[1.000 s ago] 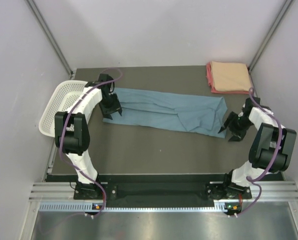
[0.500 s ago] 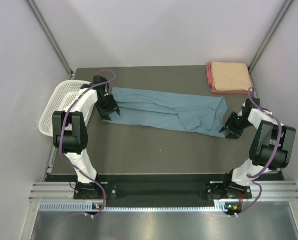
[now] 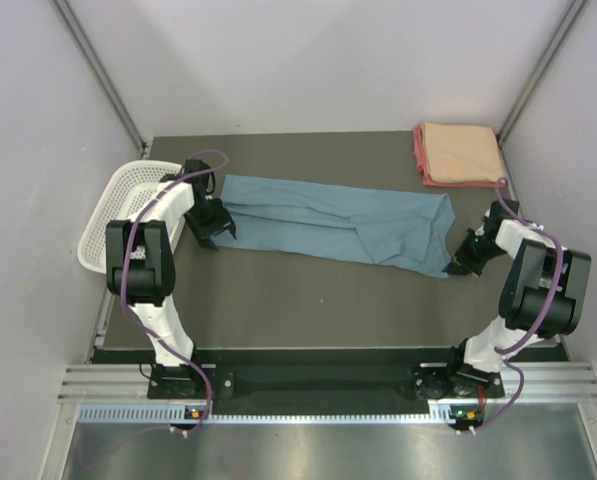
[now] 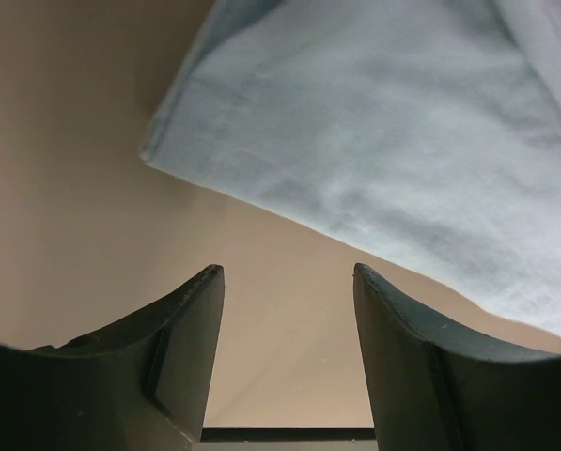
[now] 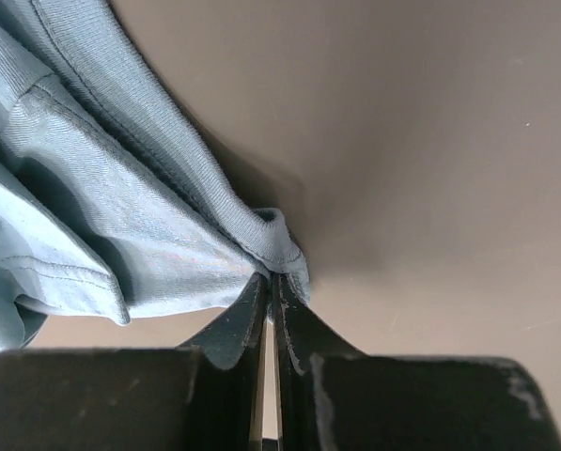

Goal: Fold and stack the t-shirts
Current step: Fold the tshirt

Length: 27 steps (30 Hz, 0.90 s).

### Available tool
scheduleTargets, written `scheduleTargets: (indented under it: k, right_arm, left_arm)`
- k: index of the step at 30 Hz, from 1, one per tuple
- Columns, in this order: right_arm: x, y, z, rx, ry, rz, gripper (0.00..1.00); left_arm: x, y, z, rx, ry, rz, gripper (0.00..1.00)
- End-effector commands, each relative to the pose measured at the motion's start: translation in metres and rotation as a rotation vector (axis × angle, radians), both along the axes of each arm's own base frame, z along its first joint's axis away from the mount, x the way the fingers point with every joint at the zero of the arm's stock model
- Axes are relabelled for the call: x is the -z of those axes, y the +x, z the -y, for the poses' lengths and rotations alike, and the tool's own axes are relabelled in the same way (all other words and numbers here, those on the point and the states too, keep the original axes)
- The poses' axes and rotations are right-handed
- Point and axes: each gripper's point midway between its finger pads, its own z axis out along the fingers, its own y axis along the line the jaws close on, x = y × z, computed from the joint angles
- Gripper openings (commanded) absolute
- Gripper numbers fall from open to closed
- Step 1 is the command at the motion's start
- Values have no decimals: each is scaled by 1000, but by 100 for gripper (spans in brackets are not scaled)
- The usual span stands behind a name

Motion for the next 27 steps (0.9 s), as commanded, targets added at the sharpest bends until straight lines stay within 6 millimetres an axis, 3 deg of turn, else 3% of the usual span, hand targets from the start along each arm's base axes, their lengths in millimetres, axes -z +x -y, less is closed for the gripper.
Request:
scheduleTargets:
  k: [1,8,20,22,27]
  right_arm:
    - [-2,1,10,11,-28,13,1]
    - [-2,-2,12,8,-42,10,0]
    - [-6,-3,13,0,-49,14,0]
    - [-7,-5,15,1,-58,8,0]
    - [-7,-15,17,7,-79,-24,0]
  left_arm:
    - [7,-2,-15,-58,58,-28,62]
    - [6,5,-33,-107,117,10,62]
    - [35,28,-39,-114,154,23,54]
    - [39,29,-41,-114,164,17,46]
    - [45,24,-48,-113,204,-4,0]
